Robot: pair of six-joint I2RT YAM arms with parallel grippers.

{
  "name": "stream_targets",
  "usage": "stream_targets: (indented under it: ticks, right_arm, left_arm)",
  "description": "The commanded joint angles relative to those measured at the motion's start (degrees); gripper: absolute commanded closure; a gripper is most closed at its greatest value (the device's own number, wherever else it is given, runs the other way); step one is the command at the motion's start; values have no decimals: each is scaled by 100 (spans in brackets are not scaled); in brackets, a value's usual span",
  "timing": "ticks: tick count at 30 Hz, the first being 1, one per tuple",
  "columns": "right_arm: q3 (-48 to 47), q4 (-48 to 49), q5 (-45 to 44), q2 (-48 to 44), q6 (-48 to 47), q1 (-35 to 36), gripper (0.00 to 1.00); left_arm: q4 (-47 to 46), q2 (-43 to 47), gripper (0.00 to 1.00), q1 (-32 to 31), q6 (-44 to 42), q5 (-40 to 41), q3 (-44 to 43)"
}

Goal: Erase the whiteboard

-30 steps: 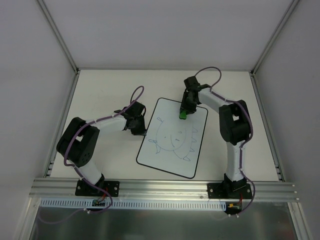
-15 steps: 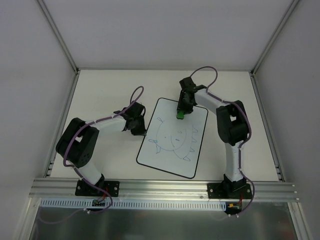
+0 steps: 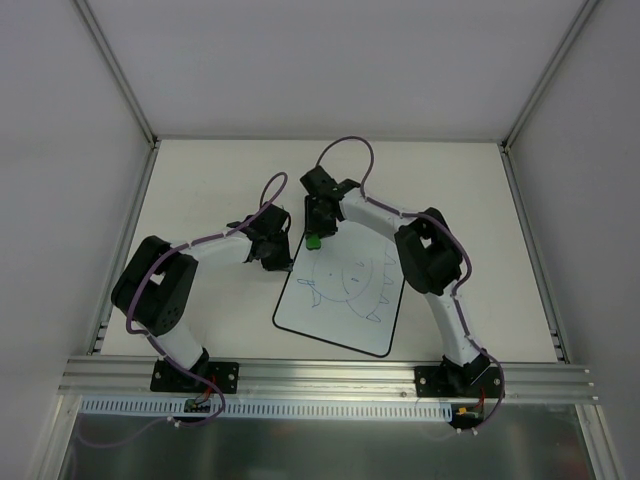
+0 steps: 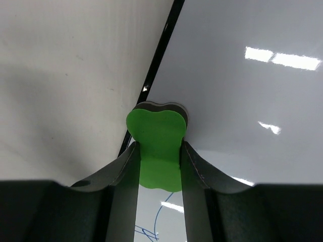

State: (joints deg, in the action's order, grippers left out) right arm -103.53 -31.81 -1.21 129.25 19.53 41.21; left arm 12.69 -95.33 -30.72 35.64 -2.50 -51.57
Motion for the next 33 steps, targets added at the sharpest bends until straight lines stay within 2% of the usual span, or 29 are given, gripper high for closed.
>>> stream_targets:
  ticks: [1, 5, 11, 16, 20, 27, 33]
  right_arm:
    - [139, -642, 156, 268, 191, 177, 100]
    - [710, -633, -168, -110, 201, -34, 100]
    - [2054, -282, -459, -918, 121, -807, 99]
    - [2232, -282, -547, -1060, -72, -1036, 100]
    - [1978, -299, -433, -876, -37, -826, 100]
    - [1485, -396, -3, -489, 121, -9, 100]
    - [1791, -387, 16, -682, 156, 466, 100]
  left_arm:
    - [761, -241, 100, -57, -22, 277, 367]
    - [761, -223, 100, -57, -22, 285, 367]
    - [761, -205, 100, -57, -22, 277, 376]
    - [762, -205, 100, -57, -22, 277, 367]
    - [762, -197, 100, -57, -22, 277, 367]
    - [770, -188, 100, -57, -22, 277, 376]
    - [770, -188, 100, -57, -4, 294, 376]
